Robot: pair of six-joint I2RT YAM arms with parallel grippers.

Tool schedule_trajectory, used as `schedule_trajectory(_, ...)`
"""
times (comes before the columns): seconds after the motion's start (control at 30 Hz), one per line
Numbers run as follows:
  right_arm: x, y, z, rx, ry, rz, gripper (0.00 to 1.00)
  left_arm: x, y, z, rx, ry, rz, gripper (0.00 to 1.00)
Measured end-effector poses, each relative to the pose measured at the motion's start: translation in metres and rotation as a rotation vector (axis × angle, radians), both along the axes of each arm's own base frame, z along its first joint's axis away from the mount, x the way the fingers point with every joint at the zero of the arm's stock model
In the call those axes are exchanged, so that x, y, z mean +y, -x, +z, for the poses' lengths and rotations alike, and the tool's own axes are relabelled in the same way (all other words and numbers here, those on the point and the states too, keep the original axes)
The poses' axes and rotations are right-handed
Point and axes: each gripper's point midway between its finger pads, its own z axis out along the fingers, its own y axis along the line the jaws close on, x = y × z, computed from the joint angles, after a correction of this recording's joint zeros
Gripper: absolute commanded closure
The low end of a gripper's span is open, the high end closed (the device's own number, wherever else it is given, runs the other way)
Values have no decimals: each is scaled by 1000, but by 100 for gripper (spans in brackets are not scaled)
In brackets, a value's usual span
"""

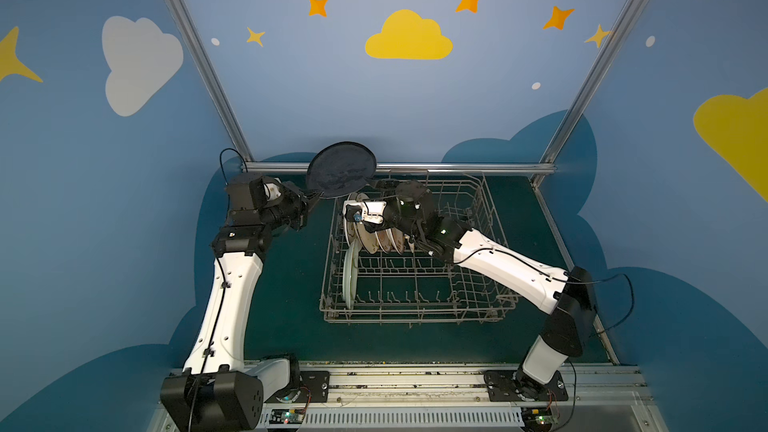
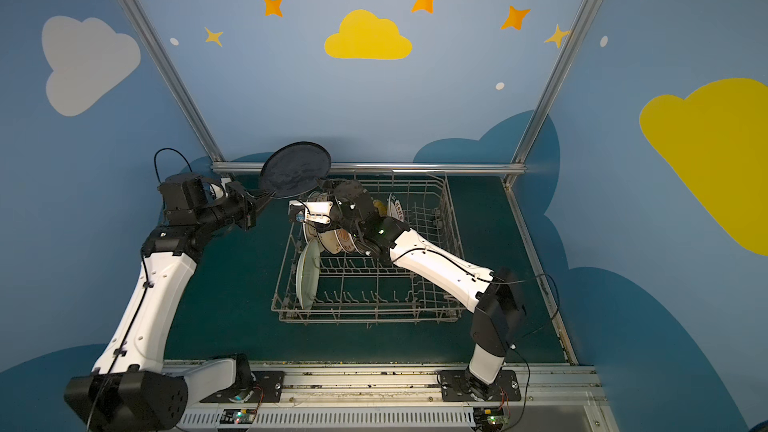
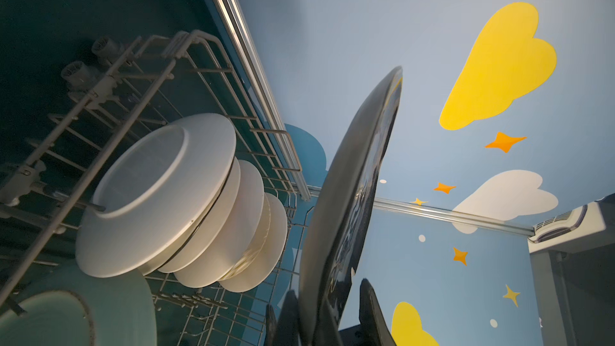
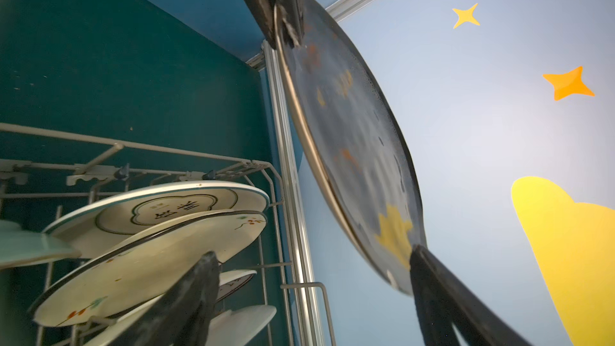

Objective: Load the plates into the dish rack
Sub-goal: 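Grasp the beige plate's rim with the right gripper beside the left gripper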

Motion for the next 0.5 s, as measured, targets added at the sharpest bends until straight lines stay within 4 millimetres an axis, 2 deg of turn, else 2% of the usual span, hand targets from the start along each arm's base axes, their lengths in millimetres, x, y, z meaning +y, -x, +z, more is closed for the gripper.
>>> schedule_trajectory(0.17,6,-13,2,-74,9,-31,18,-11,4,-5,19,-11,-30,97)
schedule_trajectory(0.3,9,-22,3,-133,21,-55,23,-13,6,-8,33,-18,-30,97)
schedule_trajectory(0.5,15,-28,4,-212,49,-72,43,-14,7,-5,39,-25,-27,97)
